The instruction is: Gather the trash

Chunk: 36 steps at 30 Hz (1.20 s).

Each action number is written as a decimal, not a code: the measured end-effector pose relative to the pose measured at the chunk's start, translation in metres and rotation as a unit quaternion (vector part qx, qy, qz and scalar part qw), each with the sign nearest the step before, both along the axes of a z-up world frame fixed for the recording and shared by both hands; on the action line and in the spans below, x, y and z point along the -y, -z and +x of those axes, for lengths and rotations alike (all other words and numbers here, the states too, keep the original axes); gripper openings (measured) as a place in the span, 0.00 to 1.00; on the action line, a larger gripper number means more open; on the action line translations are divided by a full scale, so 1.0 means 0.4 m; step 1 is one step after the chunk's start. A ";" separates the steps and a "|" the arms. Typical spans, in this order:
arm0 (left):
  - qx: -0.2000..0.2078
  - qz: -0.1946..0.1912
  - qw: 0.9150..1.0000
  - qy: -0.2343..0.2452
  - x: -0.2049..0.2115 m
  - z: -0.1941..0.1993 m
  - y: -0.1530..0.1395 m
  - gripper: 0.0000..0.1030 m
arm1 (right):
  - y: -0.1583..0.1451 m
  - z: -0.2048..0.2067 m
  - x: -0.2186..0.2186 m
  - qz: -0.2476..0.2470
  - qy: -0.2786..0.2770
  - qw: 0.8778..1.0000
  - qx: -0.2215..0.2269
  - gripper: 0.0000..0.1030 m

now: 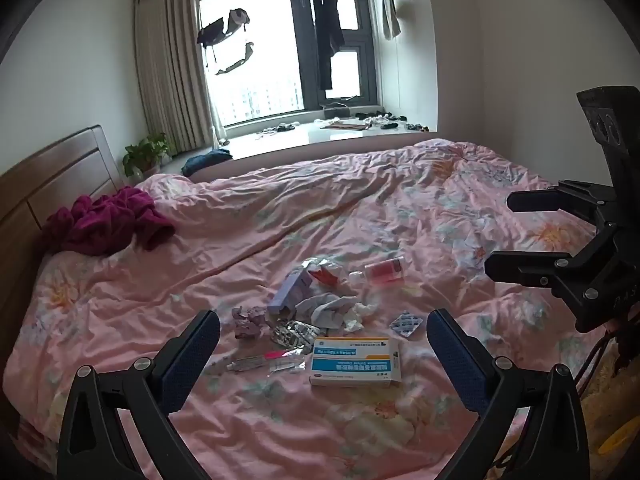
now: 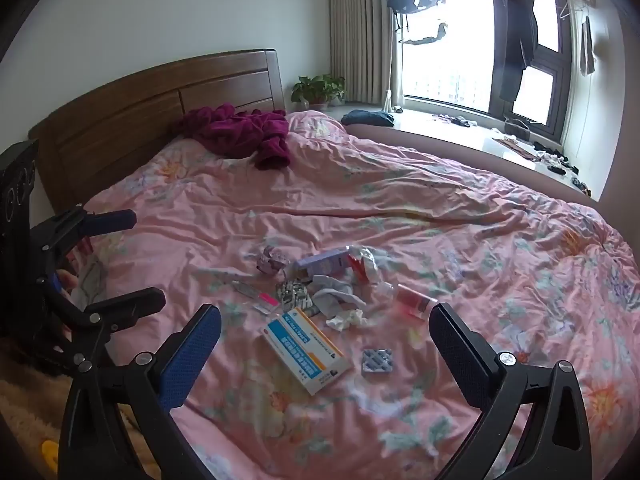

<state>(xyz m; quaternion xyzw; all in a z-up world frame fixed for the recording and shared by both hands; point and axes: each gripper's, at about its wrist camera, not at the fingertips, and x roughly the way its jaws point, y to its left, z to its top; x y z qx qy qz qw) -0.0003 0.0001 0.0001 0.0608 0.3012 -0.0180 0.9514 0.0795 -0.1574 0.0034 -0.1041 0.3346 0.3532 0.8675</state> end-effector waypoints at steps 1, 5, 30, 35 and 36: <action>0.000 0.000 1.000 0.000 0.000 0.000 0.000 1.00 | 0.000 0.000 -0.002 -0.005 0.000 1.000 0.003 1.00; -0.002 -0.002 1.000 -0.001 -0.001 -0.001 -0.001 1.00 | 0.001 0.001 -0.004 -0.004 0.000 1.000 0.001 1.00; -0.015 -0.014 1.000 -0.003 -0.010 0.006 0.022 1.00 | 0.006 0.005 0.003 -0.006 0.004 1.000 0.001 1.00; -0.016 -0.017 1.000 -0.001 -0.014 0.008 0.021 1.00 | 0.004 0.006 0.002 -0.007 0.004 1.000 0.000 1.00; -0.016 -0.016 1.000 -0.001 -0.015 0.009 0.022 1.00 | 0.004 0.006 0.003 -0.007 0.004 1.000 -0.001 1.00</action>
